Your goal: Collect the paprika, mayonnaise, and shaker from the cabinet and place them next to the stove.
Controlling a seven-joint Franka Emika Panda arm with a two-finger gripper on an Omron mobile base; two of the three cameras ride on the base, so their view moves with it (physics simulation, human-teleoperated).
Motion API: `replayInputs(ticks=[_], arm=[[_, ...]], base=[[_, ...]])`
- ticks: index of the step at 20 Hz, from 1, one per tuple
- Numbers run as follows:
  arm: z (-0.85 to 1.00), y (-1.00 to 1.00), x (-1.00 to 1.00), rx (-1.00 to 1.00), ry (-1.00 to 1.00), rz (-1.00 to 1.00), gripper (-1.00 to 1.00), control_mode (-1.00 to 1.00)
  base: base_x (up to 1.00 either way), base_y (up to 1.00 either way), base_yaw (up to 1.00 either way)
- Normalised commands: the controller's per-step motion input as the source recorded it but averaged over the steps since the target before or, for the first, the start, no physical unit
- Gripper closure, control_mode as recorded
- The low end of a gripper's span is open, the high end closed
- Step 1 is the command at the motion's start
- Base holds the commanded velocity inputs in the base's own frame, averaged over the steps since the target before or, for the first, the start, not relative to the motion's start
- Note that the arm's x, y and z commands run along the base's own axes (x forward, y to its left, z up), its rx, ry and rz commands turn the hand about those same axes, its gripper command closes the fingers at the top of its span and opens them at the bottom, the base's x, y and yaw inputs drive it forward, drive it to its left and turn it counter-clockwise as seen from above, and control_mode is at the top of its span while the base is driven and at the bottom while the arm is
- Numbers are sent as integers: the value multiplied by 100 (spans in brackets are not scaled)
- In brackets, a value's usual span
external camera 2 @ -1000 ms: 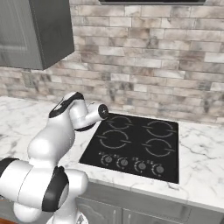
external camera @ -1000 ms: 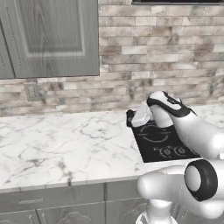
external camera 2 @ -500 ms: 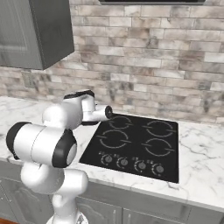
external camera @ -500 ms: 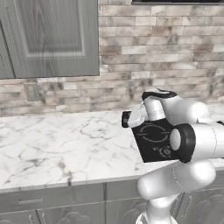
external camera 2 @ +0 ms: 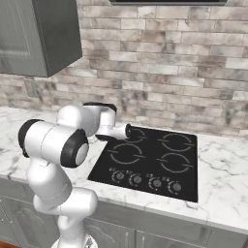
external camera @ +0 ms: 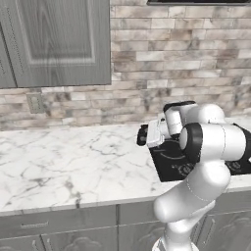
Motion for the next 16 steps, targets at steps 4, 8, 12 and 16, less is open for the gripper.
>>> replayInputs(ticks=[4, 8, 12, 16], arm=[[-21, 0, 12, 0, 0, 3, 100, -100], [-24, 0, 13, 0, 0, 4, 100, -100], [-24, 0, 14, 0, 0, 4, 100, -100], [-25, 0, 11, 0, 0, 5, 100, -100]], base=[[0, 0, 0], [0, 0, 0], [0, 0, 0], [0, 0, 0]])
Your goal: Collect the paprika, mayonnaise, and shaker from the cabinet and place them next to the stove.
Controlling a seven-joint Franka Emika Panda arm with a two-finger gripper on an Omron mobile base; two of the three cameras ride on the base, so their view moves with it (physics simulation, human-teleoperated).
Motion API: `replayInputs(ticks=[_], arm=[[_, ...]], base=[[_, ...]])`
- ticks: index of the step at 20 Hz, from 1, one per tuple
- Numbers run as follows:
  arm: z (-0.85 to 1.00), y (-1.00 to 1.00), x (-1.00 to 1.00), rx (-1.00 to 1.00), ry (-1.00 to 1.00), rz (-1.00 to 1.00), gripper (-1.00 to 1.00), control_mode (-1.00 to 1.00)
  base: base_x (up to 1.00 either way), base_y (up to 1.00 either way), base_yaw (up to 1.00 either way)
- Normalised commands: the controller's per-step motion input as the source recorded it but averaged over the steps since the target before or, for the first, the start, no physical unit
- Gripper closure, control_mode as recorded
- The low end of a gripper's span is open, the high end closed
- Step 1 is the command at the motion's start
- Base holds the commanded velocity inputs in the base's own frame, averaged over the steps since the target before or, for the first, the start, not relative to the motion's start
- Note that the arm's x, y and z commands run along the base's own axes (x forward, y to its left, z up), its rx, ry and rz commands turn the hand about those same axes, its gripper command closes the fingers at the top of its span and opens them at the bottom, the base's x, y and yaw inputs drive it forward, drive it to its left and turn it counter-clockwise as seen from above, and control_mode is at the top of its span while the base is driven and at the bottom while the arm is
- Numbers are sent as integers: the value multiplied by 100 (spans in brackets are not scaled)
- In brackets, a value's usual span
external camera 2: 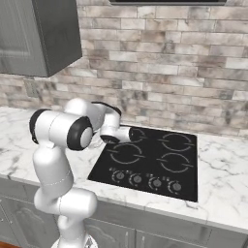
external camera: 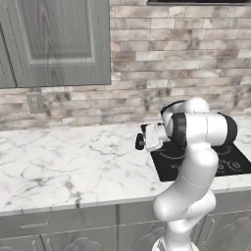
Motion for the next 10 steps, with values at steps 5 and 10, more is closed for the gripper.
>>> replayInputs(ticks=[5, 10], arm=[[-24, 0, 5, 0, 0, 3, 100, -100], [-21, 0, 0, 0, 0, 3, 100, -100]], base=[[0, 0, 0], [0, 0, 0]])
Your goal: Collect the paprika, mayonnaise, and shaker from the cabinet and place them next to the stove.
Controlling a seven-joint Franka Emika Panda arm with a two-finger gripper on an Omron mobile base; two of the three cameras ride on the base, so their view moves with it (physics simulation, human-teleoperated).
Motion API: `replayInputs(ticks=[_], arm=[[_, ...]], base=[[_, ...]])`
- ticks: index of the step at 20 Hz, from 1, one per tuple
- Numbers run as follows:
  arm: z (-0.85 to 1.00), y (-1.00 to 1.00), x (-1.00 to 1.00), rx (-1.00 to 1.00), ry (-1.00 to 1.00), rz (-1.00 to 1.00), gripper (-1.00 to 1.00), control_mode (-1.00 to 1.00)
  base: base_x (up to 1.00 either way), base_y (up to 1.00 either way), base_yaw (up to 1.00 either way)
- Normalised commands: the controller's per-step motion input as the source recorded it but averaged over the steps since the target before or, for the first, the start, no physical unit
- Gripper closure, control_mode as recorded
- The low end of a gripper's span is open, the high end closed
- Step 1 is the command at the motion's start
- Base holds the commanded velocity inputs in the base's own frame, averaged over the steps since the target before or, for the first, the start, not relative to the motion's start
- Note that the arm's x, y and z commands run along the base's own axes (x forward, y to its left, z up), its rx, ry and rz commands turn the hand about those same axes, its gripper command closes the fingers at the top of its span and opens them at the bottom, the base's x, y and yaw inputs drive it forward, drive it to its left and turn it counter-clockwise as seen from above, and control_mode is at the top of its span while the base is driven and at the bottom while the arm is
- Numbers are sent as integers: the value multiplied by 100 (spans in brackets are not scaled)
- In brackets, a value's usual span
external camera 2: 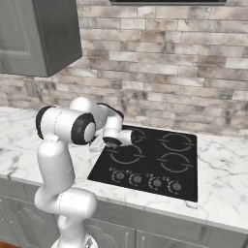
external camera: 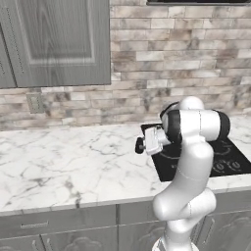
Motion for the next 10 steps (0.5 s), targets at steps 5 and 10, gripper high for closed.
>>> replayInputs(ticks=[5, 10], arm=[[-24, -1, 0, 0, 0, 3, 100, -100], [-26, 0, 0, 0, 0, 2, 100, -100]], base=[[0, 0, 0], [0, 0, 0]])
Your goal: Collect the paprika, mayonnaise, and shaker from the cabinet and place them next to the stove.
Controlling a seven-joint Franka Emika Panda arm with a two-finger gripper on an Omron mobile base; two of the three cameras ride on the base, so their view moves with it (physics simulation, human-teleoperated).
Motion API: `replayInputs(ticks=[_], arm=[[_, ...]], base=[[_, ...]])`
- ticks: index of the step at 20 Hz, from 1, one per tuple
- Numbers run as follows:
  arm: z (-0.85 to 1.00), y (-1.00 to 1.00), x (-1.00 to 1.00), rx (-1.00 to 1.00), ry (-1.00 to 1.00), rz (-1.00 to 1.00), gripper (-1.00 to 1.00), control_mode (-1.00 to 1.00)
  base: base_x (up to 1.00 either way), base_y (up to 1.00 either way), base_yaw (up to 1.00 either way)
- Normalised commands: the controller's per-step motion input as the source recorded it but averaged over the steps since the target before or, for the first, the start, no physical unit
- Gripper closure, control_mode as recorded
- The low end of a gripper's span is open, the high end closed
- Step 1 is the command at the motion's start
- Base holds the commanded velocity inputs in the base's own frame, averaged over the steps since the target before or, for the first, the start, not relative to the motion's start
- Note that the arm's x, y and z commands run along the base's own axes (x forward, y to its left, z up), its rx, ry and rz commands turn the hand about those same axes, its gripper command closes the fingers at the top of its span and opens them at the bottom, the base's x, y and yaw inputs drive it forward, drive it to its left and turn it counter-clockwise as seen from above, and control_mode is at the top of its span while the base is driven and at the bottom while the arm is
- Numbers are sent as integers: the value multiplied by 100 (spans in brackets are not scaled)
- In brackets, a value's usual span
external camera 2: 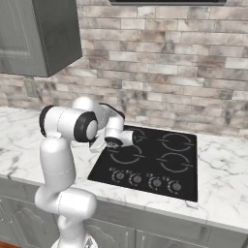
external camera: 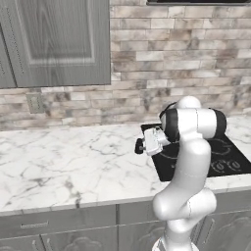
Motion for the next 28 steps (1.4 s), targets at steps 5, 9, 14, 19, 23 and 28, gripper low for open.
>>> replayInputs(ticks=[5, 9, 14, 19, 23, 28], arm=[[-12, -3, -3, 0, -2, 0, -100, -100], [14, 0, -35, 0, -3, 0, -100, -100], [41, 0, -39, -1, -3, 0, -100, -100], [70, 0, -33, -2, -10, -3, -100, -100], [83, 2, -43, -3, -11, -6, -100, -100], [53, 15, -85, -1, -3, -12, -100, -100]], base=[[0, 0, 0], [0, 0, 0], [0, 0, 0], [0, 0, 0], [0, 0, 0], [0, 0, 0]])
